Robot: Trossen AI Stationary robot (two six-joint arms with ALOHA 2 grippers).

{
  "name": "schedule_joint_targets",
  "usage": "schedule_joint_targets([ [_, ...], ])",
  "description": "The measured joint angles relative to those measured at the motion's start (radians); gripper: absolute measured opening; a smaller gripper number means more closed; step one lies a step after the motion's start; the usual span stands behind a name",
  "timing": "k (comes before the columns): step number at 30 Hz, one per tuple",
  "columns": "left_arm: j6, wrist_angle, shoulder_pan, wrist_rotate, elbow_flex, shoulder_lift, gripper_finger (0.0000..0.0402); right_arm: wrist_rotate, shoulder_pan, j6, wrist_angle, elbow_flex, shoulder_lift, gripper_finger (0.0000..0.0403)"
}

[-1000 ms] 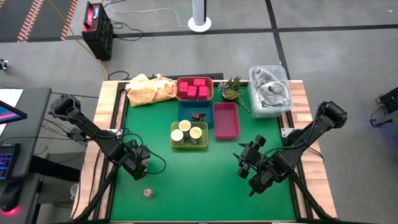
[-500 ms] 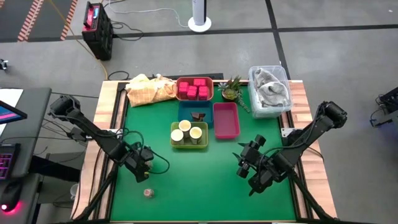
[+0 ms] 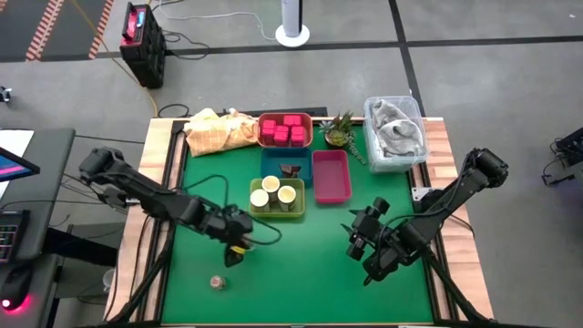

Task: Sort spices by type
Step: Move the top transparent seasoning bottle to the center of the table

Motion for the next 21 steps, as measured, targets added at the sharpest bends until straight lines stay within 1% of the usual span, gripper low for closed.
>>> schedule_joint_targets([
  [3, 0.093, 0.002, 0.020, 0.027, 0.108, 0.122, 0.0175, -0.009, 0.010, 0.007, 0.002, 0.000, 0.000, 0.0245],
  [9, 0.263, -0.003, 0.061, 0.045, 0.290, 0.385, 0.0175, -0.017, 0.024, 0.019, 0.007, 0.000, 0.000, 0.0244],
  [13, 0.345, -0.005, 0.103, 0.107, 0.403, 0.521, 0.0183, -0.020, 0.032, 0.028, 0.006, 0.000, 0.000, 0.0244],
  [17, 0.381, -0.032, 0.137, 0.127, 0.485, 0.605, 0.0199, -0.022, 0.047, 0.028, 0.005, 0.000, 0.000, 0.0244],
  [21, 0.379, -0.056, 0.157, 0.126, 0.524, 0.637, 0.0209, -0.022, 0.048, 0.028, 0.003, 0.000, 0.000, 0.0244],
])
